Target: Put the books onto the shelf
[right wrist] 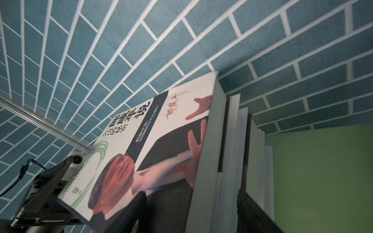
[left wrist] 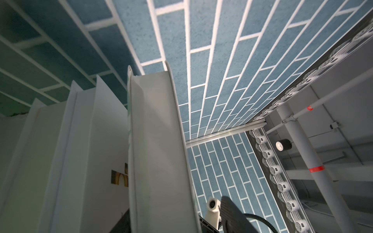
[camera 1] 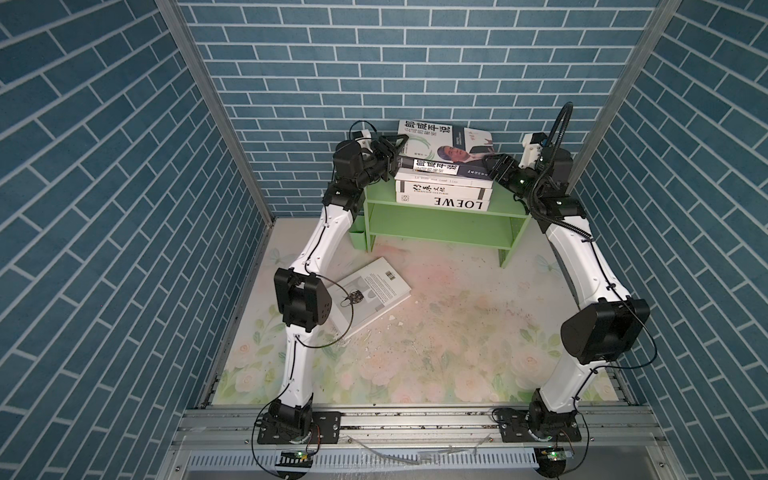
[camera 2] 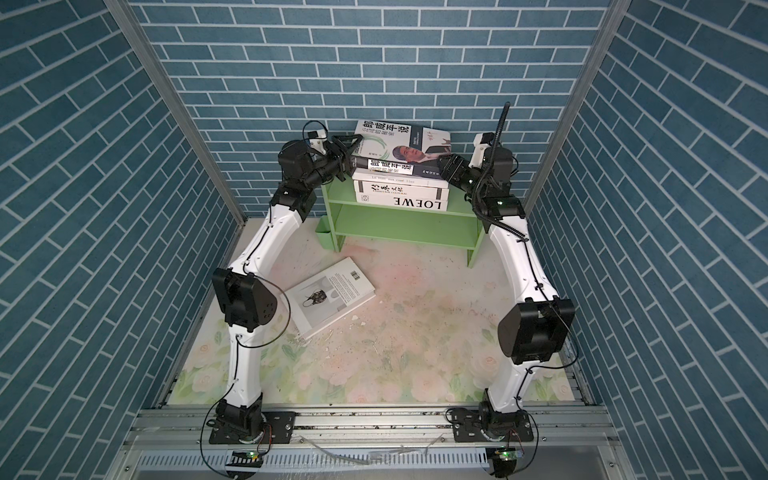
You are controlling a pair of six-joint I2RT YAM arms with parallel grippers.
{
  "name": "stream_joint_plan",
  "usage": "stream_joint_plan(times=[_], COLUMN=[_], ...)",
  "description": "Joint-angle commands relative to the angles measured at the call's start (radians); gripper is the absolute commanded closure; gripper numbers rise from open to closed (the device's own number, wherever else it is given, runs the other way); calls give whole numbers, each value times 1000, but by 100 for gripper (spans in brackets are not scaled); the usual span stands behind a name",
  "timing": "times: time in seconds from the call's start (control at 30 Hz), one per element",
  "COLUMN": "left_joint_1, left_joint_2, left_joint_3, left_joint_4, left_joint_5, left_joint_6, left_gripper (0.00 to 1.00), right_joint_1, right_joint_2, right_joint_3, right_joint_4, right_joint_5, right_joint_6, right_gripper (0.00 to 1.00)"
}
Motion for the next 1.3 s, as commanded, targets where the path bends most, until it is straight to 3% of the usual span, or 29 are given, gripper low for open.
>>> stream_joint_plan(times=[0.0,0.6,0.8,1.03,1.27], left_joint_1=[13,71,74,73,68], left_joint_2=[-4,-82,-116,-151,-157], left_joint_3=[30,-34,-45,-42,-37], left_joint_4=[-4,-68,-124,-241,-300], left_joint_5=[-10,-32,-23,30,64], left_joint_6=[57,158,254,456,520], left_gripper=[29,22,22,25,25], right_joint_1=[5,4,5,5,5], right_joint_2=[6,-16,-29,-30,-58], right_joint_3=[16,14,15,58,52], right_joint_4=[-70,-77,-47,-3,70], right_joint_5=[36,23,7,-16,1], right_joint_6=[-60,-62,-54,-56,-60], right_gripper=[30,30,28,24,22])
